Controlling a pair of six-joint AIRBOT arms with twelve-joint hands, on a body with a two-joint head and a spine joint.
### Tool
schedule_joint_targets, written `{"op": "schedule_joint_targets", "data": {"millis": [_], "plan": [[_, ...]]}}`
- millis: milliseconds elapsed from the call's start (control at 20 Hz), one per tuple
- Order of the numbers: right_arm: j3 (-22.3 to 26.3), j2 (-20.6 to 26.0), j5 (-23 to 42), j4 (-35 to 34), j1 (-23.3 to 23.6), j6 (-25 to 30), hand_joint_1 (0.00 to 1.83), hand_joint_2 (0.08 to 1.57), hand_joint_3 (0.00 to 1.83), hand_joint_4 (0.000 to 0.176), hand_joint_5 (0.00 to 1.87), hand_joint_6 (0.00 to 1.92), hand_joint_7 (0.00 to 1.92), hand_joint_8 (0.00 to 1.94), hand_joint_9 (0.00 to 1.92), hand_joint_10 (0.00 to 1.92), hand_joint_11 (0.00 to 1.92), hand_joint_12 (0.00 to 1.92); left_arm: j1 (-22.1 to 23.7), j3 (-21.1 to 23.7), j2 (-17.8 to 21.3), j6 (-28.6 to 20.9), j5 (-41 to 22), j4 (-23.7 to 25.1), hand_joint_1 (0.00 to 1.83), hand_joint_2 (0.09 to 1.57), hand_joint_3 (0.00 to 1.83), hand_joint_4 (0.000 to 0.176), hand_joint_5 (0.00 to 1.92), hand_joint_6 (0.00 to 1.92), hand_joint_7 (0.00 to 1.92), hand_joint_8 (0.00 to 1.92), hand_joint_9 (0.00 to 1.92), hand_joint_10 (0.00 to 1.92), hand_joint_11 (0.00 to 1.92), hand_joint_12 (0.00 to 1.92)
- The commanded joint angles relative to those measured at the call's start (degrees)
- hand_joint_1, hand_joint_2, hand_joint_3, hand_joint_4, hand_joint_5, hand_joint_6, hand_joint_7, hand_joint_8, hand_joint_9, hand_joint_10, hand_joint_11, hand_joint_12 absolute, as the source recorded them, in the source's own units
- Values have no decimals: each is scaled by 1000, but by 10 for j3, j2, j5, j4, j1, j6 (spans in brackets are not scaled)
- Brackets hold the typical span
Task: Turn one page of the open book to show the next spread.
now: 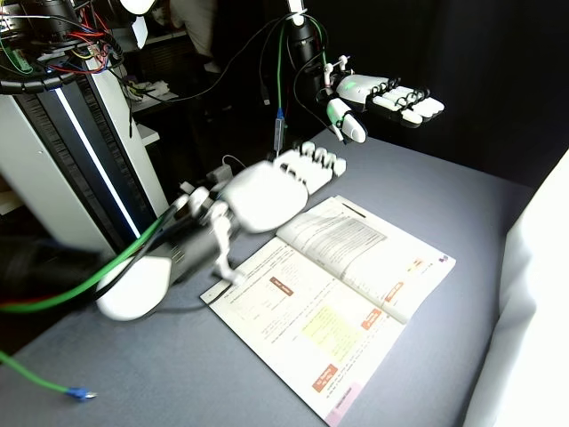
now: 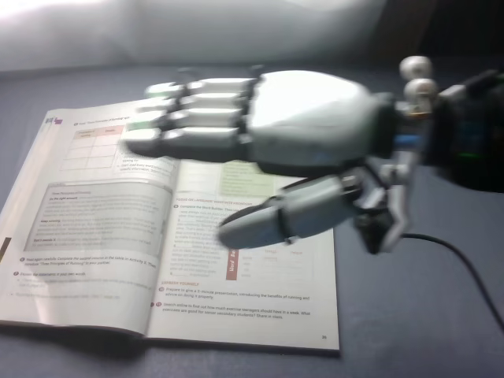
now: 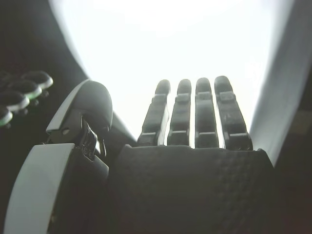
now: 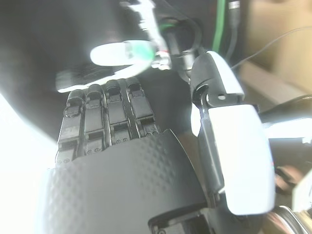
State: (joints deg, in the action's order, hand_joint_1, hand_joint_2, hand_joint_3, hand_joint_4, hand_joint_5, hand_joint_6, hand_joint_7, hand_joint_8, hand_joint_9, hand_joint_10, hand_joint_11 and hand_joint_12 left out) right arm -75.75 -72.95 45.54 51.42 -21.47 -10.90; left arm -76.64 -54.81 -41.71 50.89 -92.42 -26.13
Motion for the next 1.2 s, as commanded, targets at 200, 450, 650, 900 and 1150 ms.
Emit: {"op": "schedule_joint_targets", "data": {"millis": [200,450,650,900,1150], "plan": [[50,102,59,-185,-64,-95,206,1289,16,0,0,0,0,0,0,0,0,0,8,-9,-18,-12,-67,2,2,1387,0,5,0,0,0,0,0,0,0,252],[84,181,144,-361,-179,-158,6,1202,0,0,0,0,0,0,0,0,0,0,24,-23,-43,-25,-67,25,0,1342,0,89,0,0,0,0,0,0,0,0],[117,220,247,-468,-258,-188,60,1249,1,19,0,0,0,0,0,0,0,0,48,-30,-58,-28,-67,42,34,1314,0,112,0,0,0,0,0,0,0,0],[138,234,367,-555,-344,-188,276,1457,50,9,0,0,0,0,0,0,0,0,65,-36,-71,-36,-67,60,88,1304,0,149,0,0,0,0,0,0,0,0],[145,235,421,-584,-382,-165,154,1361,0,0,0,0,0,0,0,0,0,0,76,-41,-78,-47,-67,78,87,1300,1,154,0,0,0,0,0,0,0,0]]}}
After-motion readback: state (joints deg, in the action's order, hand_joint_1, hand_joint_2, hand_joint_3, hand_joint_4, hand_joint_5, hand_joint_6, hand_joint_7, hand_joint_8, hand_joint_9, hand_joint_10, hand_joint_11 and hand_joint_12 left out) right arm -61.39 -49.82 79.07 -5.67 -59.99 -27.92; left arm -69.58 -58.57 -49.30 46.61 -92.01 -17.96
